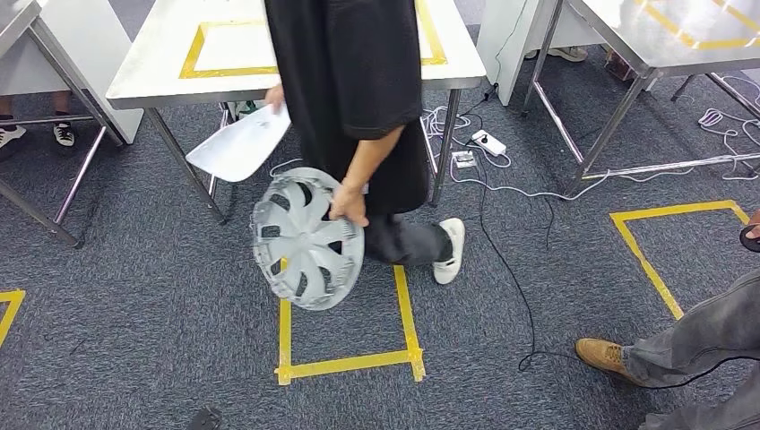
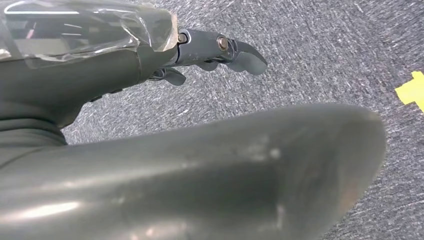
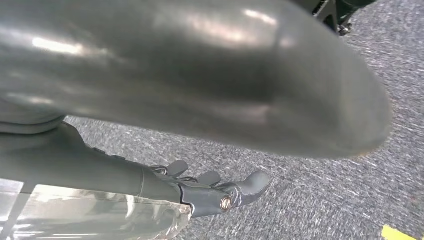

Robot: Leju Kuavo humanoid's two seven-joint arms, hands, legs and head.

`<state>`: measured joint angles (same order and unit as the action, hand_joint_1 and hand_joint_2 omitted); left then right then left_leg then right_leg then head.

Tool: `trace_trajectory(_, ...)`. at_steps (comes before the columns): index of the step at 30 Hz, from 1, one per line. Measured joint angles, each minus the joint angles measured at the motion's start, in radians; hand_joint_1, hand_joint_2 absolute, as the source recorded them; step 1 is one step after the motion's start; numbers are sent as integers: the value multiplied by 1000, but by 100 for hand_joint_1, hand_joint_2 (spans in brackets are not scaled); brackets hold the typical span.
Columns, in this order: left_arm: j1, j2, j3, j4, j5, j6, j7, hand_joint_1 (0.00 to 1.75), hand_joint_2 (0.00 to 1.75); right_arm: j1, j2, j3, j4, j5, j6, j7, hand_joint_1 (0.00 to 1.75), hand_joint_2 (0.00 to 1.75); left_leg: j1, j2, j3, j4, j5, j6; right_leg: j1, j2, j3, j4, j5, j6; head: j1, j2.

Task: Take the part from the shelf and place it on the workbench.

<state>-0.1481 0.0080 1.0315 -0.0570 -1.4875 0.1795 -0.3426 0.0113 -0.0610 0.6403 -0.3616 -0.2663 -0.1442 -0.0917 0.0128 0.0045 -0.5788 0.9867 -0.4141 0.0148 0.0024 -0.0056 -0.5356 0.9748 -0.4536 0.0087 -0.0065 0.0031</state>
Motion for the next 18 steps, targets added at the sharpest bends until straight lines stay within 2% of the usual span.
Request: trace_trajectory(18,1,-8,36,20,-40,23,1,0,0,-12,1,44,9,18,-12,20,0,0,0,0,0,0,1,0,0,0,-1,0,2,0,0,0)
